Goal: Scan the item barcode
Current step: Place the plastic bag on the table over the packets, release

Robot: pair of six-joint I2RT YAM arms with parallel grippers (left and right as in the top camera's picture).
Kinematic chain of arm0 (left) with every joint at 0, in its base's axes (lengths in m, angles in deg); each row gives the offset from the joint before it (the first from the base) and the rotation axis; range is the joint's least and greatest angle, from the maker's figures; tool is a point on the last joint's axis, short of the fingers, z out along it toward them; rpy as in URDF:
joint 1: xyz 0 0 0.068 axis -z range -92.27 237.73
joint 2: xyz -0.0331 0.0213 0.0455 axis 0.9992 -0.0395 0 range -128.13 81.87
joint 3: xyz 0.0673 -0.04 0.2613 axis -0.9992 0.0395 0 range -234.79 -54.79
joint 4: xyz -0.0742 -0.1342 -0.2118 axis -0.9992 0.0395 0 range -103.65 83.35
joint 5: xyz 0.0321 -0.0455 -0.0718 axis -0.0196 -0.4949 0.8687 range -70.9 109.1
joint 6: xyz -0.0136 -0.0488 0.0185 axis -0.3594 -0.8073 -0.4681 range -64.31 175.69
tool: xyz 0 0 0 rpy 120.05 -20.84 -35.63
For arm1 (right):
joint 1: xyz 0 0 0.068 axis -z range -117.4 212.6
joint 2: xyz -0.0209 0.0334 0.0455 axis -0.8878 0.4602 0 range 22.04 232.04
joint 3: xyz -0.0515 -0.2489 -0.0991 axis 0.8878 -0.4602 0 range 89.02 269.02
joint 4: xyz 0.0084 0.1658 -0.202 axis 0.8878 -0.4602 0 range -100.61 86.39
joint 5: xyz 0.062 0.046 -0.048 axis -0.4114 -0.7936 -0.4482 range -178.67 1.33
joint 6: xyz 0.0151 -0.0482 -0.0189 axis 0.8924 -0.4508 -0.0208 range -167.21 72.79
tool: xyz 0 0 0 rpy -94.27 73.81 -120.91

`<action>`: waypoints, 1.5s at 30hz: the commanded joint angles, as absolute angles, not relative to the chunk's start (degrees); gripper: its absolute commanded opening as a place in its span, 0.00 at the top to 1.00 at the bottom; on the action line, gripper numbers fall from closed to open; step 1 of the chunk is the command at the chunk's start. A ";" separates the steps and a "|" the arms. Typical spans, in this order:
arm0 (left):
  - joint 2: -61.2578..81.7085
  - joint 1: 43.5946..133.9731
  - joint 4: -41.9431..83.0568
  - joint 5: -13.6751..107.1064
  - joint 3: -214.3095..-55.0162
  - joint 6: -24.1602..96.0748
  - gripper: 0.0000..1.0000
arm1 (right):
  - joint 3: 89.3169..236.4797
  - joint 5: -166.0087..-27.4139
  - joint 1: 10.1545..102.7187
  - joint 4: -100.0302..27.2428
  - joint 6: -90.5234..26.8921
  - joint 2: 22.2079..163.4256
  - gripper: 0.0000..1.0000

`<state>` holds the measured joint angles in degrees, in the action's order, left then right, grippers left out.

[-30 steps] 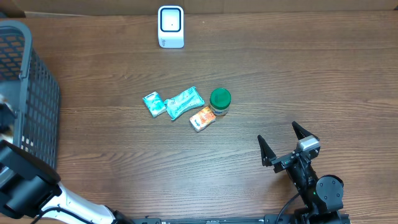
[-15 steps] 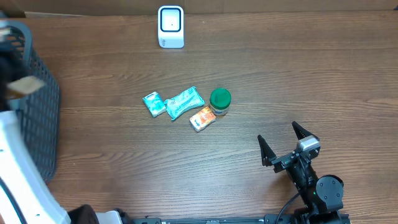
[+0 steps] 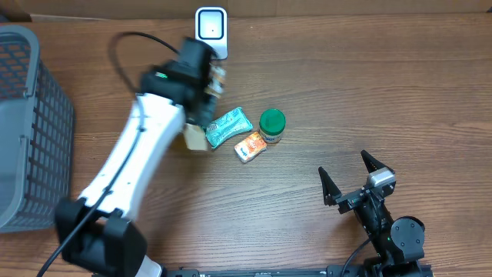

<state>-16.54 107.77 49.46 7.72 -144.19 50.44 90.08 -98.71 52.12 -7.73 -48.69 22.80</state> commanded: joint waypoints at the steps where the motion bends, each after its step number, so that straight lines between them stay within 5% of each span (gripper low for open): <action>1: -18.51 112.62 45.13 8.01 -140.19 49.02 0.96 | 89.49 -98.14 52.56 -7.51 -48.58 22.60 0.00; 7: -22.29 115.46 42.71 8.66 -139.14 48.78 0.93 | 89.49 -98.14 52.56 -7.51 -48.58 22.60 0.00; 9: -23.03 115.55 42.49 10.00 -139.14 48.80 0.73 | 89.49 -98.14 52.56 -7.51 -48.58 22.60 0.00; 15: -23.34 115.53 40.02 13.06 -139.45 48.78 0.48 | 89.49 -98.14 52.56 -7.51 -48.58 22.60 0.00; 22: -22.86 115.07 41.92 13.19 -147.27 48.36 0.44 | 89.49 -98.14 52.56 -7.51 -48.58 22.60 0.00; 28: -22.24 111.48 46.49 13.17 -159.01 48.36 0.27 | 89.49 -98.14 52.56 -7.51 -48.58 22.60 0.00; 45: -22.26 82.08 54.58 23.09 -166.60 43.38 0.18 | 89.49 -98.14 52.56 -7.51 -48.58 22.60 0.00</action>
<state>-22.99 85.63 54.18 18.30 -165.20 45.28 90.08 -98.73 52.12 -7.73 -48.69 22.80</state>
